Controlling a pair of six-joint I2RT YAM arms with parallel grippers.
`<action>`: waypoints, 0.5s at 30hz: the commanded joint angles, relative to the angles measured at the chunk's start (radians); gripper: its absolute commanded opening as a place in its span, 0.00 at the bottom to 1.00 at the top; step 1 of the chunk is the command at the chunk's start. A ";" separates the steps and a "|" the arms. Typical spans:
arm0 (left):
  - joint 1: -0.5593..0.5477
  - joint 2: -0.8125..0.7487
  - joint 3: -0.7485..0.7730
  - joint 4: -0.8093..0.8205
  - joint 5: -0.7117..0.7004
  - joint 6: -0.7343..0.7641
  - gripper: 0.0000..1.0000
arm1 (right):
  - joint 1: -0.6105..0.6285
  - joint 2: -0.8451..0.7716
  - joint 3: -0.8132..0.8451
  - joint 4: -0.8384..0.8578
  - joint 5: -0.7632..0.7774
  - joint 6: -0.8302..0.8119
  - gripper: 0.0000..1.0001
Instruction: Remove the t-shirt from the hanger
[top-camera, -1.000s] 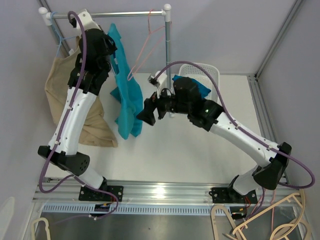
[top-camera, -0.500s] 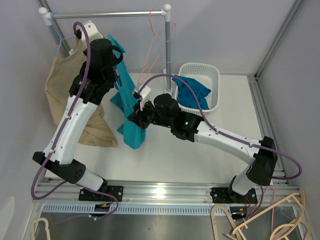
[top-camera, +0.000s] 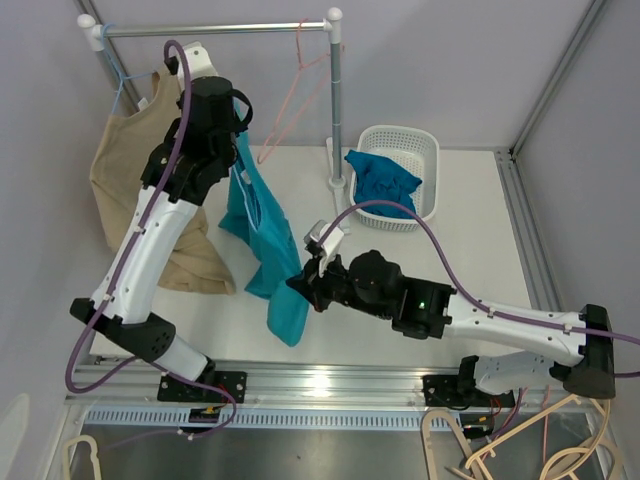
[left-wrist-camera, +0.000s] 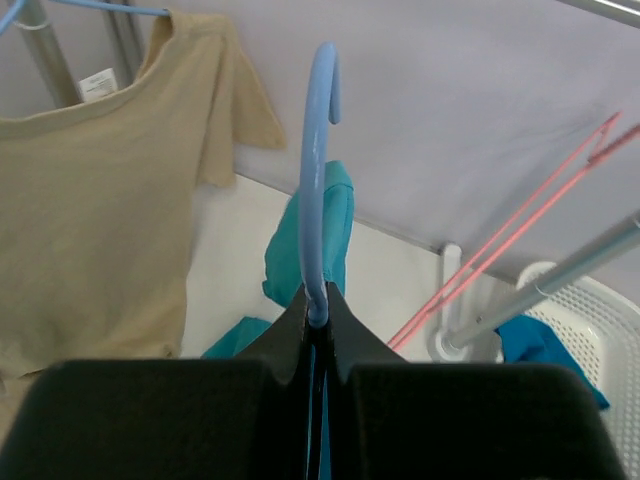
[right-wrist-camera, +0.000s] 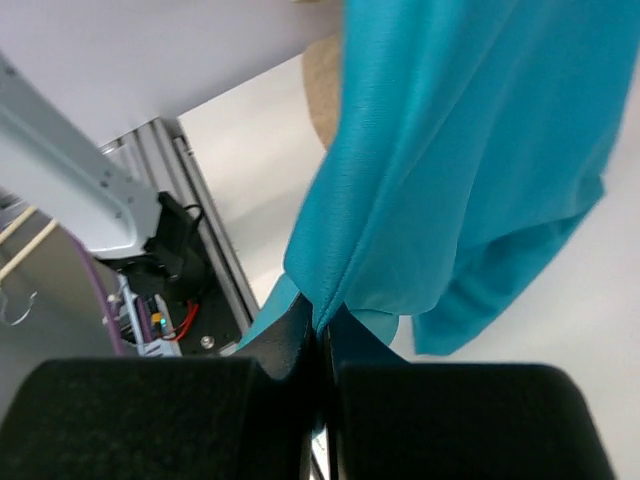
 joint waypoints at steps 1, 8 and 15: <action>-0.019 -0.025 0.129 -0.089 0.136 -0.031 0.01 | -0.018 0.010 -0.037 -0.009 0.081 0.046 0.00; -0.148 -0.240 -0.140 -0.304 0.355 -0.064 0.01 | -0.125 0.067 0.084 -0.041 0.108 0.008 0.00; -0.173 -0.738 -0.607 -0.252 0.453 -0.079 0.01 | -0.233 0.088 0.172 -0.107 0.122 0.043 0.00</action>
